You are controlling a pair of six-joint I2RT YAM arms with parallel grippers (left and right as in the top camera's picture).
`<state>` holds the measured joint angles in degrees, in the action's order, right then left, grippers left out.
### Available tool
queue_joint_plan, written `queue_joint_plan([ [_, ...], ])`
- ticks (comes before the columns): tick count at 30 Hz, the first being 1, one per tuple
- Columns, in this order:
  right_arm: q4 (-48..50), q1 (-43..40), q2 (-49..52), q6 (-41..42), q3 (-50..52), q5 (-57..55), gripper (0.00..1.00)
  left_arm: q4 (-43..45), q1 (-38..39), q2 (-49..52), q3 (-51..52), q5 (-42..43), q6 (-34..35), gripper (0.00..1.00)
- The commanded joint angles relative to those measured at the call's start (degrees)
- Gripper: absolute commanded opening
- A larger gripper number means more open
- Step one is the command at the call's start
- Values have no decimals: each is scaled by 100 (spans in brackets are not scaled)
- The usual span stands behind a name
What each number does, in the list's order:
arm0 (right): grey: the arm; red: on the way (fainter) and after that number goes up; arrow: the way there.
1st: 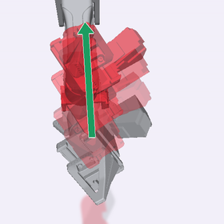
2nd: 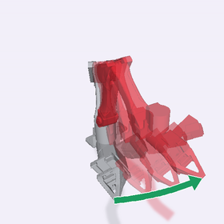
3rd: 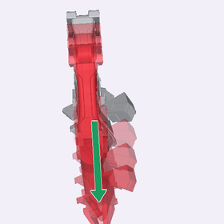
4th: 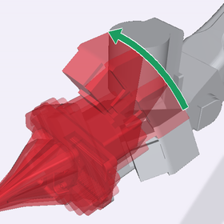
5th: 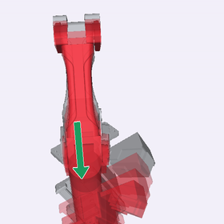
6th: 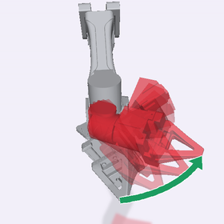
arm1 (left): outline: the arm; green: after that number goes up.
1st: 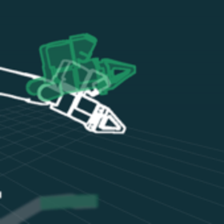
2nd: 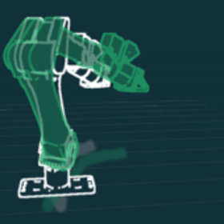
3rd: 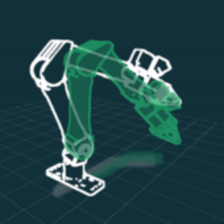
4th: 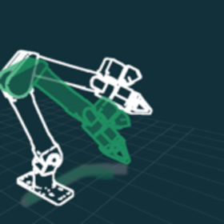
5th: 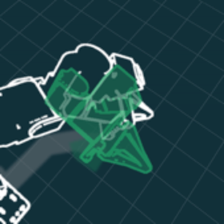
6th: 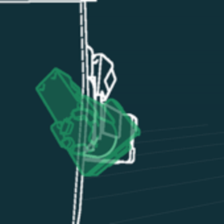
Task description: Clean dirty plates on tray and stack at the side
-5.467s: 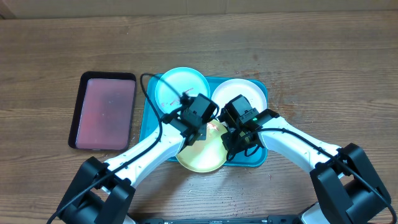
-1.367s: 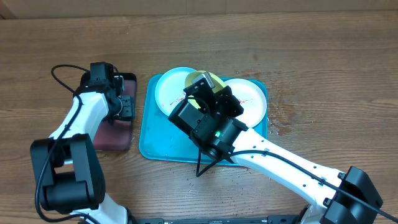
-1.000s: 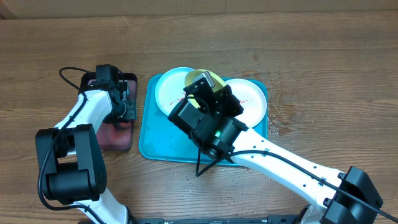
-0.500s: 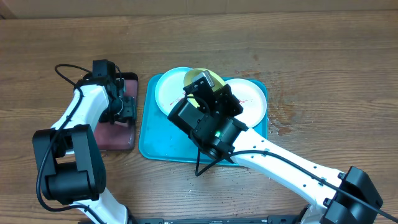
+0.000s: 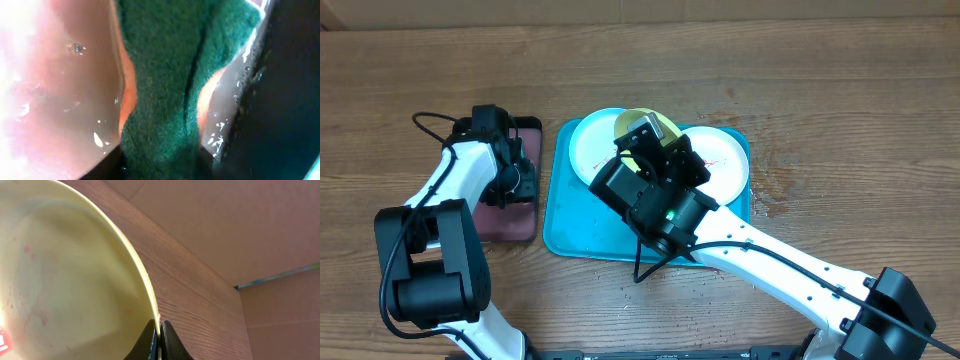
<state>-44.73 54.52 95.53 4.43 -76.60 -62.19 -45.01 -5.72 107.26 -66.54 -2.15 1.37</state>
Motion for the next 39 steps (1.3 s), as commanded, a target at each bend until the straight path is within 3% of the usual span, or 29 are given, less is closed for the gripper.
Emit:
queue_joint_plan([
  [1,35,44,-243,20,-192,-164,4,33,7,22,92,24,55,11],
  [2,35,44,-243,20,-192,-164,4,50,4,20,92,15,55,4],
  [12,33,44,-243,20,-192,-164,4,-166,-31,-186,-385,11,164,5],
  [14,35,44,-243,20,-192,-166,4,-299,-31,-282,-538,35,166,43],
  [16,46,44,-243,22,-192,-164,4,-420,-31,-369,-654,33,164,58],
  [23,323,37,-243,26,-192,-160,4,-466,-26,-542,-723,214,188,62],
  [27,509,37,-243,24,-192,-155,4,-468,-26,-538,-721,245,188,72],
  [34,492,48,-243,-46,-192,-74,4,-466,-26,-538,-721,245,190,73],
  [36,557,-15,-243,398,-190,-501,4,-468,-31,-538,-721,245,190,73],
  [37,686,-9,-249,634,-192,-81,4,-470,-31,-538,-721,245,190,73],
  [39,627,59,-251,-409,-186,455,4,-455,-26,-538,-719,243,188,73],
])
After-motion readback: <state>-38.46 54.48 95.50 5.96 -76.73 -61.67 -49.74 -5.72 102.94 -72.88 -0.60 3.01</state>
